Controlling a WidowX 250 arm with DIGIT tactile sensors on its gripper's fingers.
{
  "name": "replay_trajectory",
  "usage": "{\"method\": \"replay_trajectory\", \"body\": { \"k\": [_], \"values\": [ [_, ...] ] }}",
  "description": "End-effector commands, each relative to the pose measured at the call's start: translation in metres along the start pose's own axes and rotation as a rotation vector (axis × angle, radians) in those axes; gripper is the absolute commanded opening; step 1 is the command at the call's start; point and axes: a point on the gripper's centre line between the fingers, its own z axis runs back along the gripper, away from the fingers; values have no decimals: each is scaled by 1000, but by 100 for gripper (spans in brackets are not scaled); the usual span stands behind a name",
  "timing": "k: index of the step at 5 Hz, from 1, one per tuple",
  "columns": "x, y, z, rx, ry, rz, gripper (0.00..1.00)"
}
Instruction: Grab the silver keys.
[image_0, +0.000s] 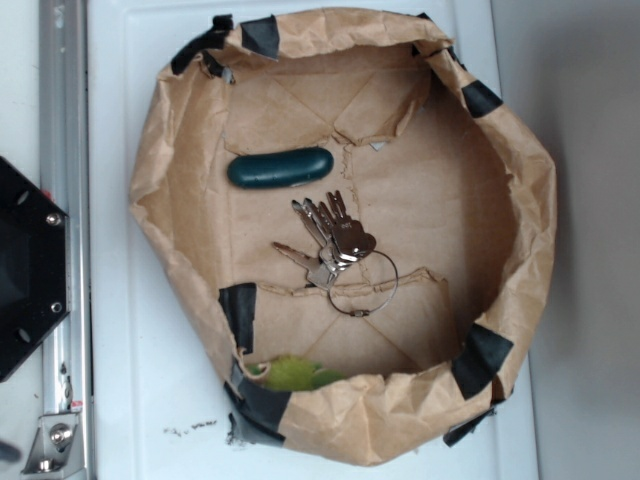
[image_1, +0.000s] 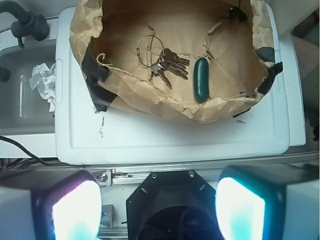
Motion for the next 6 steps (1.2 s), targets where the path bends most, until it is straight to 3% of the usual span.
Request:
{"method": "replay_trajectory", "body": {
  "k": [1, 3, 4, 5, 6],
  "values": [
    [0, 0, 0, 0, 0, 0, 100],
    [90, -19, -19, -8, 25, 92, 100],
    [137, -34, -37, -27, 7, 88, 100],
    [186, -28, -60, -109, -2, 89, 100],
    [199, -16, -78, -215, -34, 52, 100]
  ]
}}
